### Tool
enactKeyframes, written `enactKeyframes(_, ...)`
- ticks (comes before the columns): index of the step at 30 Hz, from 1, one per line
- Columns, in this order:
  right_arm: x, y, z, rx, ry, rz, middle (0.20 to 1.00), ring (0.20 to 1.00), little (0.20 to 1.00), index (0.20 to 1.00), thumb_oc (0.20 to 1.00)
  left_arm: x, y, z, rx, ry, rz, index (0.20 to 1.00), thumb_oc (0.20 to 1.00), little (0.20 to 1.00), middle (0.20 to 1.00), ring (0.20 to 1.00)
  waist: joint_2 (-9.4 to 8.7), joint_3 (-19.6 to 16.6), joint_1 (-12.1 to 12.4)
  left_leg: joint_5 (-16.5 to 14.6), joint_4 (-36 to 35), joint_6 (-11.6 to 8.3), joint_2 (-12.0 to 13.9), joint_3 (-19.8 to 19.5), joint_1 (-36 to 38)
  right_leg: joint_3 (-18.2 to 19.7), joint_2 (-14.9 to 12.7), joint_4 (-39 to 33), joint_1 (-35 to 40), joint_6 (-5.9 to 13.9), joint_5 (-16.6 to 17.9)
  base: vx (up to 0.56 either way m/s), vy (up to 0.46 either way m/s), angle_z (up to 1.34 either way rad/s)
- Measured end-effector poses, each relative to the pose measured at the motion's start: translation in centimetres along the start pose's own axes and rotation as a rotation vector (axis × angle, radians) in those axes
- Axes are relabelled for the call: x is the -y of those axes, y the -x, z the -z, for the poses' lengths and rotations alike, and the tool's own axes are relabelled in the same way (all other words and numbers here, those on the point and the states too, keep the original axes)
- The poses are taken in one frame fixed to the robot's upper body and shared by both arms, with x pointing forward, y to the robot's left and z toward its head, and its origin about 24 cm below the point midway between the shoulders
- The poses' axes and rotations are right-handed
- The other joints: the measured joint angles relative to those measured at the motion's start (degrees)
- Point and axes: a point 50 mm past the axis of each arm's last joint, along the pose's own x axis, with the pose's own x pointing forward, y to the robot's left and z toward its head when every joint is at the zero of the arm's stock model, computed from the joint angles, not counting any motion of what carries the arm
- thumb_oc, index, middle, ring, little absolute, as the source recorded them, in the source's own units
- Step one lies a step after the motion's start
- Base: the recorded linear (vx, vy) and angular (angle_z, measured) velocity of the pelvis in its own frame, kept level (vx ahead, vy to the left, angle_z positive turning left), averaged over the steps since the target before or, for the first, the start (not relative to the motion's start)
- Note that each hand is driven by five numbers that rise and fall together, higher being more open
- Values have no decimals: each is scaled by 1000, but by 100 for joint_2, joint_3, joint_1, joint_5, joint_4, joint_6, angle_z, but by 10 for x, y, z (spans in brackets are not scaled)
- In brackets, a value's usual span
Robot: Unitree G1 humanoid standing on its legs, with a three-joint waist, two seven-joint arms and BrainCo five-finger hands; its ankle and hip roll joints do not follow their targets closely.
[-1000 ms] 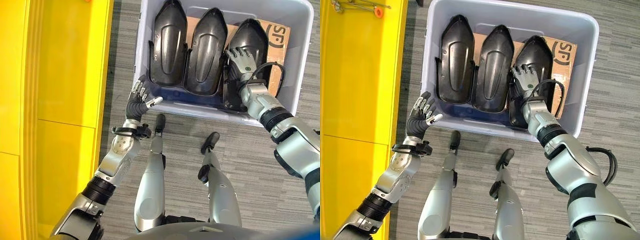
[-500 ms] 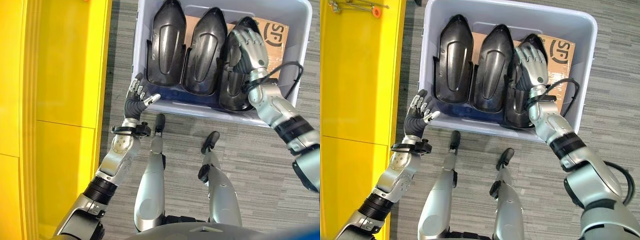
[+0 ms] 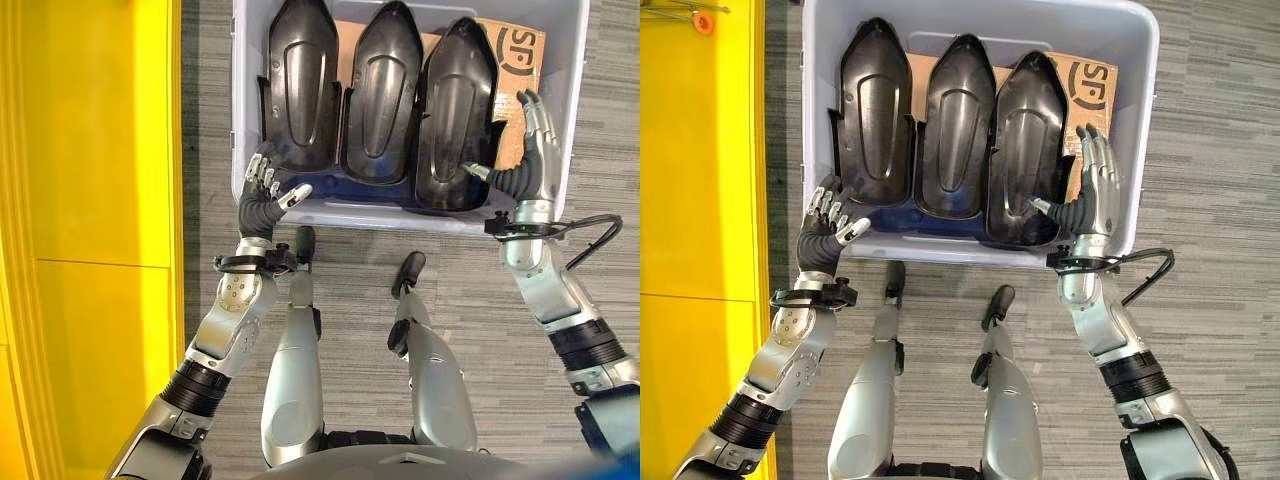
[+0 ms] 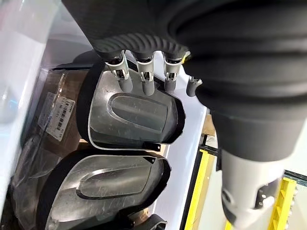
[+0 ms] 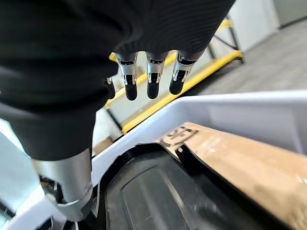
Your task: Move parts from the plastic box to the shelf.
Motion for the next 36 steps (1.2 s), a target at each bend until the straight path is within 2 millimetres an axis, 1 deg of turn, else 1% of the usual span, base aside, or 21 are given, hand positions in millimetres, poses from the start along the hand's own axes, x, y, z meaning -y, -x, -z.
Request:
enactKeyframes(3,-8,5,3,-40,-58,-20,1000,1000,1000,1000,1000,0,0,0,-2,0,-2,1000,1000,1000,1000,1000,-1,1,12,0,0,0,-1,29,0,2,-5,0,-1,0,0,0,0,0)
enactKeyframes(6,-21,12,5,-129,-200,-32,1000,1000,1000,1000,1000,3,2,4,-16,3,2,1000,1000,1000,1000,1000,-1,2,8,-1,0,-1,0,33,0,3,-3,0,-1,2,-1,0,0,0)
enactKeyframes(7,-26,15,7,-164,-237,-40,1000,1000,1000,1000,1000,4,3,5,-20,5,5,1000,1000,1000,1000,1000,-1,2,7,-1,-1,-1,0,35,0,3,-3,0,-2,3,-2,0,0,0)
enactKeyframes(8,-36,21,10,-224,-300,-64,1000,1000,1000,1000,1000,5,3,5,-22,7,3,1000,1000,1000,1000,1000,-2,2,4,-1,-1,-1,0,41,0,8,-4,0,-6,3,-2,0,0,0)
enactKeyframes(10,-45,26,10,-267,-366,-92,1000,1000,1000,1000,1000,5,3,5,-23,6,1,1000,1000,1000,1000,1000,-3,3,5,-1,-1,-1,1,45,1,12,-2,0,-6,3,-2,0,0,0)
enactKeyframes(13,-57,29,12,-325,-414,-116,1000,1000,1000,1000,1000,5,3,5,-24,6,1,1000,1000,1000,1000,1000,-3,3,14,-1,-1,-1,-1,46,1,13,-5,0,-5,3,-2,0,0,0)
enactKeyframes(15,-64,25,10,-352,-457,-114,1000,1000,1000,1000,1000,6,3,6,-25,7,1,1000,1000,1000,1000,1000,-3,7,44,0,-1,0,-8,48,4,13,-10,0,-2,3,-1,0,0,0)
enactKeyframes(17,-69,23,12,-381,-465,-104,1000,1000,1000,1000,1000,6,3,6,-27,7,1,1000,1000,1000,1000,1000,-3,7,40,-1,-1,0,-4,48,6,15,-7,0,-2,3,0,0,0,0)
enactKeyframes(20,-67,13,7,-382,-487,-47,1000,1000,1000,1000,1000,5,3,6,-28,9,-13,1000,1000,1000,1000,1000,-1,8,90,0,1,0,-7,53,10,22,-7,0,-3,3,0,0,0,0)
enactKeyframes(26,-60,10,12,-402,-481,18,1000,1000,1000,1000,1000,6,3,7,-30,10,-14,1000,1000,1000,1000,1000,1,9,130,-1,0,-1,-8,52,9,22,-12,0,-3,3,-1,0,0,0)
enactKeyframes(31,-43,7,6,-365,-509,118,1000,1000,1000,1000,1000,10,4,9,-39,13,3,1000,1000,1000,1000,1000,25,23,97,-1,-3,-1,-12,52,8,22,-14,0,-4,4,-2,0,0,0)
enactKeyframes(36,-32,8,2,-344,-532,177,1000,1000,1000,1000,1000,13,3,8,-35,14,11,1000,1000,1000,1000,1000,25,70,32,-2,-6,-1,-10,54,6,25,-15,0,-8,4,-2,0,0,0)
